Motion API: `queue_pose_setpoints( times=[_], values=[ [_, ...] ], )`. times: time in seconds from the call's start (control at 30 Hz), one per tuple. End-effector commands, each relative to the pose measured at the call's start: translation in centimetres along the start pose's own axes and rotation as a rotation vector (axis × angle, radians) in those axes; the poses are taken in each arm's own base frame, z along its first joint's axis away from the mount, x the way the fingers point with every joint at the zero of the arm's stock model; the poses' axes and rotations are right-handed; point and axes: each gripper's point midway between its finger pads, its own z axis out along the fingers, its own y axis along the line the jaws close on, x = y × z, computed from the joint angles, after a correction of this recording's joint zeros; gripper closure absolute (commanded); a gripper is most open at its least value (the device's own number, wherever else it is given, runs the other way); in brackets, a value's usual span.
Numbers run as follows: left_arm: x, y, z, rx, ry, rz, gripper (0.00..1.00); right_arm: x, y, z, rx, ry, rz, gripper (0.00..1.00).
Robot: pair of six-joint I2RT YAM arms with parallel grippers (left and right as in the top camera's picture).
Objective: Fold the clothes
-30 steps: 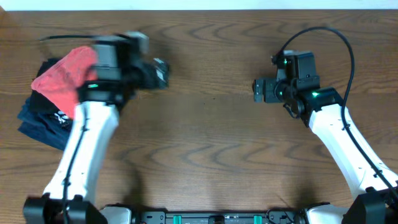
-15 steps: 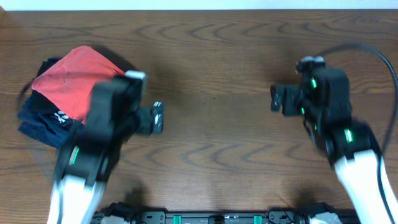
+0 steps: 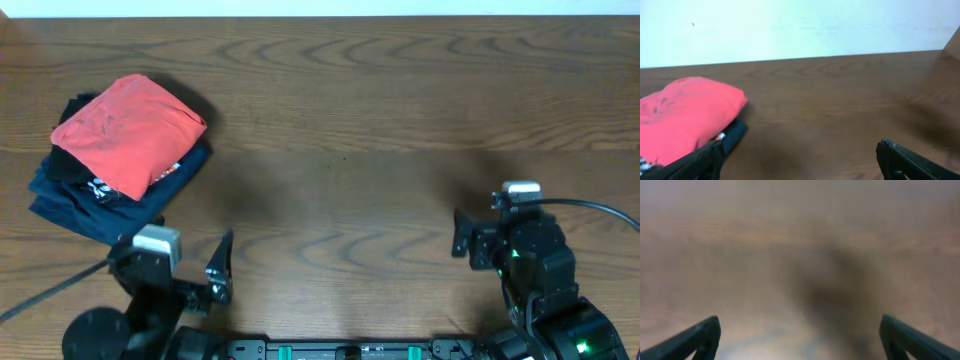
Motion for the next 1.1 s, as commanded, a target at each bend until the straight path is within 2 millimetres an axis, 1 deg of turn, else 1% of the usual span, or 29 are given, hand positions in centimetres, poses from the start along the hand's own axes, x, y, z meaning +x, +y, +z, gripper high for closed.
queue_pose_setpoints(
  times=[0.0,0.07,0.2,0.27,0.4,0.53,0.73,0.93,1.07],
  values=[
    [0.9,0.2,0.0,-0.007,0.028,-0.005,0.02,1.8,-0.6,0.0,0.031,0.069,-0.015,0.01],
    [1.6,0.2,0.0,-0.01,0.06,-0.005,0.02,3.3,-1.0,-0.2,0.045,0.13,-0.032,0.01],
    [3.2,0.4,-0.2,-0.017,0.124,-0.006,0.02,5.3,-1.5,-0.5,0.062,0.211,-0.055,0.01],
    [4.0,0.4,-0.3,-0.02,0.156,-0.007,0.02,5.8,-1.6,-0.7,0.067,0.233,-0.061,0.01],
    [5.4,0.6,-0.5,-0.025,0.216,-0.008,0.02,6.2,-1.7,-0.8,0.07,0.251,-0.066,0.01],
    [6.5,0.7,-0.8,-0.03,0.259,-0.009,0.02,6.3,-1.8,-0.8,0.071,0.252,-0.066,0.01],
    [7.0,0.7,-0.9,-0.032,0.282,-0.009,0.02,6.5,-2.4,-1.2,0.073,0.23,-0.005,0.01],
    [7.0,0.7,-0.9,-0.032,0.282,-0.009,0.02,4.5,-3.2,-2.5,0.07,0.07,0.092,0.01],
    [7.0,0.7,-0.9,-0.032,0.282,-0.009,0.02,3.2,-3.1,-3.2,0.038,-0.063,0.048,0.01]
  ],
)
